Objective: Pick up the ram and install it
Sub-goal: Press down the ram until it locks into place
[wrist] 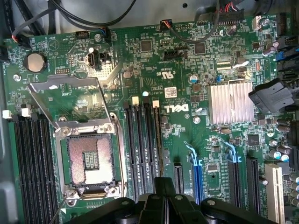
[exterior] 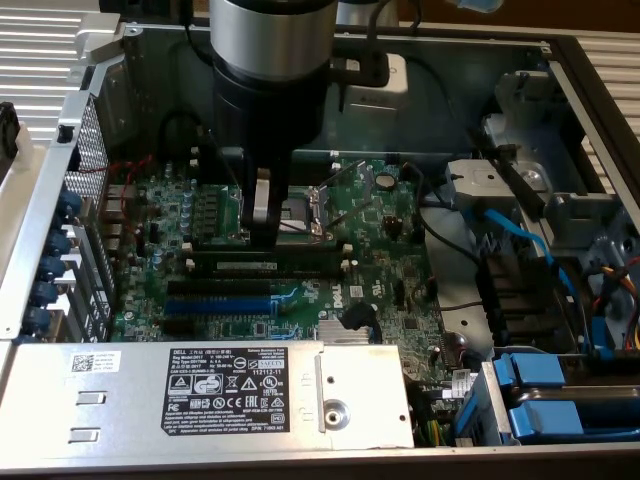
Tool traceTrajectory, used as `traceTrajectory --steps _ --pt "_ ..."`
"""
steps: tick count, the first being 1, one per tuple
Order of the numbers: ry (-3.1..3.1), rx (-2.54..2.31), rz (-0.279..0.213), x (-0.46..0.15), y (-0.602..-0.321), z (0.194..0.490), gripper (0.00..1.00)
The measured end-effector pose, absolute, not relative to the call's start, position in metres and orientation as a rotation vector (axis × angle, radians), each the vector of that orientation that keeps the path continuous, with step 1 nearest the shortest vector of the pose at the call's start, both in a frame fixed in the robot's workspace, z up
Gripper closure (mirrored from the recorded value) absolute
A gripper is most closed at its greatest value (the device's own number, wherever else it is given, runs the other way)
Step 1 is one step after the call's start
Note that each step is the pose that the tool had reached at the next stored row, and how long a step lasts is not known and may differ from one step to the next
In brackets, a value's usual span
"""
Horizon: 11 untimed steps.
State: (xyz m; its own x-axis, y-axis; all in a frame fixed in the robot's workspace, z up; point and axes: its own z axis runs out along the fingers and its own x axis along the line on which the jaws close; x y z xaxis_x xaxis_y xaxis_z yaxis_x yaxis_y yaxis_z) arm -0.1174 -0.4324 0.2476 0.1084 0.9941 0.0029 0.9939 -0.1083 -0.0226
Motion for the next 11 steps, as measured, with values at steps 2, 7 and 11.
traceTrajectory --steps 2,7,11 --pt "-2.085 -2.325 0.02 -0.1174 -0.4324 0.251 0.9" --pt "-2.085 -2.325 0.02 -0.1174 -0.4324 0.2523 0.9" --pt "-2.085 -2.325 0.02 -0.1174 -0.4324 0.2523 0.9"
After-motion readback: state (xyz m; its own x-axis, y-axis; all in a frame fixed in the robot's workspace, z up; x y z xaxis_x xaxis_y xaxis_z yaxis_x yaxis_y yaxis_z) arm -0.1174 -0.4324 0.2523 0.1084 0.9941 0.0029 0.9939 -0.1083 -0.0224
